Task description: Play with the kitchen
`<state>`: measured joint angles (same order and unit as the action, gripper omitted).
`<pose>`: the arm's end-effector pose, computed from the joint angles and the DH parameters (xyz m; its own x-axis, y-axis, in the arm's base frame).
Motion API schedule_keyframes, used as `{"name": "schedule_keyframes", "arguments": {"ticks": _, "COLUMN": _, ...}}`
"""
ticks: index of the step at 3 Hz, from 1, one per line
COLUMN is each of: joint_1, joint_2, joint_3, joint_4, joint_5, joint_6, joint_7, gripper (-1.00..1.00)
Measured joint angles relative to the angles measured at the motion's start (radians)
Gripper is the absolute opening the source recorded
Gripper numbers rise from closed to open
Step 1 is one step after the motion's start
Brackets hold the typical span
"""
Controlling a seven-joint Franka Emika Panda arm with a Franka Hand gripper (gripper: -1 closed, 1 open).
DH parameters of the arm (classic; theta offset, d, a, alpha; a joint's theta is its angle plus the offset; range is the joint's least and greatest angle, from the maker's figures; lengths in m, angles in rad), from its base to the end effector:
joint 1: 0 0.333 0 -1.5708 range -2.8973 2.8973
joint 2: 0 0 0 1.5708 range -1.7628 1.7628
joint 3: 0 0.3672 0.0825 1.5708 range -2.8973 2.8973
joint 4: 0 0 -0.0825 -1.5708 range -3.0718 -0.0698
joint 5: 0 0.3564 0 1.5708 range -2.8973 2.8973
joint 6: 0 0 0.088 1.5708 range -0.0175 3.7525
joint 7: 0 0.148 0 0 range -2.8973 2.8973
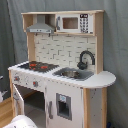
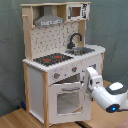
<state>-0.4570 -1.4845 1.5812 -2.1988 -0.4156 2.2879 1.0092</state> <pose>0.1528 0.5078 0.3568 0.0982 0.7543 0.6491 -0.3676 -0.5787 0.7281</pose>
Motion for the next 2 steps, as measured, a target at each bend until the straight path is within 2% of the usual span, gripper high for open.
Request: {"name": "schedule_keyframes", "arguments": {"ticks": 2, "joint_1": 0.017, "joint_2": 0.020, "joint_3": -0.078, "joint_4": 0.000, "joint_5": 0.004, "joint_6": 0.010, "joint_7": -0.210, "gripper": 1.00}}
